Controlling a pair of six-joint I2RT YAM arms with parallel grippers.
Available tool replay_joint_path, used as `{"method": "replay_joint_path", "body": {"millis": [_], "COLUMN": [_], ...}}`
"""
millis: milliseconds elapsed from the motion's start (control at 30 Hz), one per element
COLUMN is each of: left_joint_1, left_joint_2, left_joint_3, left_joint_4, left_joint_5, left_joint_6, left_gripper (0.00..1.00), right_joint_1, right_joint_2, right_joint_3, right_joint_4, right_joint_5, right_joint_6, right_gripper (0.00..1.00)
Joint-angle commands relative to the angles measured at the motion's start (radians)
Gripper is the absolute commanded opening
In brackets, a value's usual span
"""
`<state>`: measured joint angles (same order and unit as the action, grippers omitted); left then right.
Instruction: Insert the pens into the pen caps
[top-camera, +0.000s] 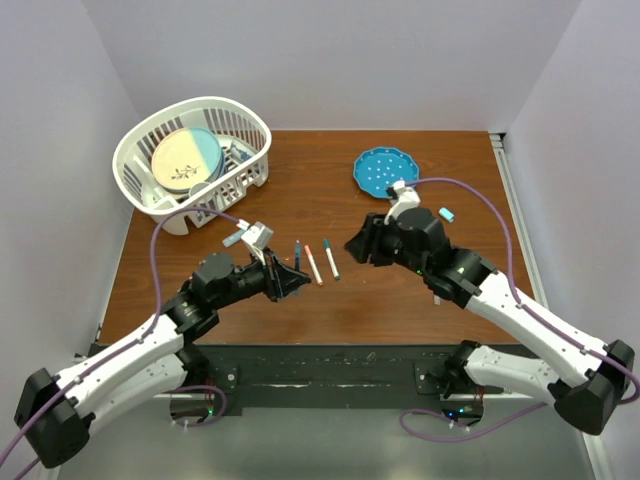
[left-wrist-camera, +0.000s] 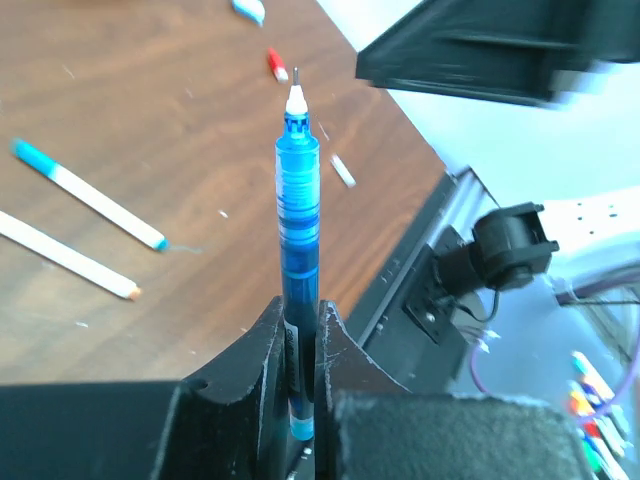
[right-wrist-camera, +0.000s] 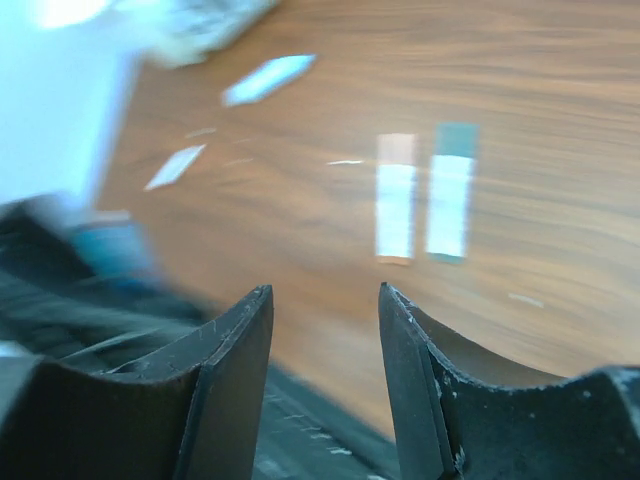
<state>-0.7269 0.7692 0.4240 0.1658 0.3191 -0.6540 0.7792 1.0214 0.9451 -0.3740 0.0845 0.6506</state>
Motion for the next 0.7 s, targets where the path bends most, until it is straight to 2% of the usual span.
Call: {"method": "replay_joint_path", "body": {"millis": [0,133,233,433,667], "left_joint_1": [0.007,0.006,0.006,0.007,0.006], "left_joint_2": [-0.088,-0.074,-0.067,-0.084,-0.113], "left_joint_3": [0.096,0.194,0.217,0.207,0.194], "left_joint_4": [-0.112,-0.236,-0.291,-0.310,-0.312], "left_joint_5": [-0.086,-0.063,-0.054,-0.074,-0.057], "left_joint_6": [0.140,0.240,0.295,0.295,0.277], "left_gripper": [0.00,0.00,0.00,0.00,0.00], "right_joint_1": [-0.168,-0.346,-0.405,-0.484,-0.535], "right_joint_2": [0.017,0.055,0.106,0.282,0.342], "right_joint_3": [-0.002,-0.071,-0.126,-0.140,-0.167], "right_joint_4": [-0.327,-0.385,-0.393,-0.373,-0.348], "right_joint_5": [0.221,0.239,0.253,0.212,0.251], "right_joint_6": [-0.068,-0.086,-0.097,-0.083,-0.063], "right_gripper": [0.48,0.48,0.49,0.49,0.54]}}
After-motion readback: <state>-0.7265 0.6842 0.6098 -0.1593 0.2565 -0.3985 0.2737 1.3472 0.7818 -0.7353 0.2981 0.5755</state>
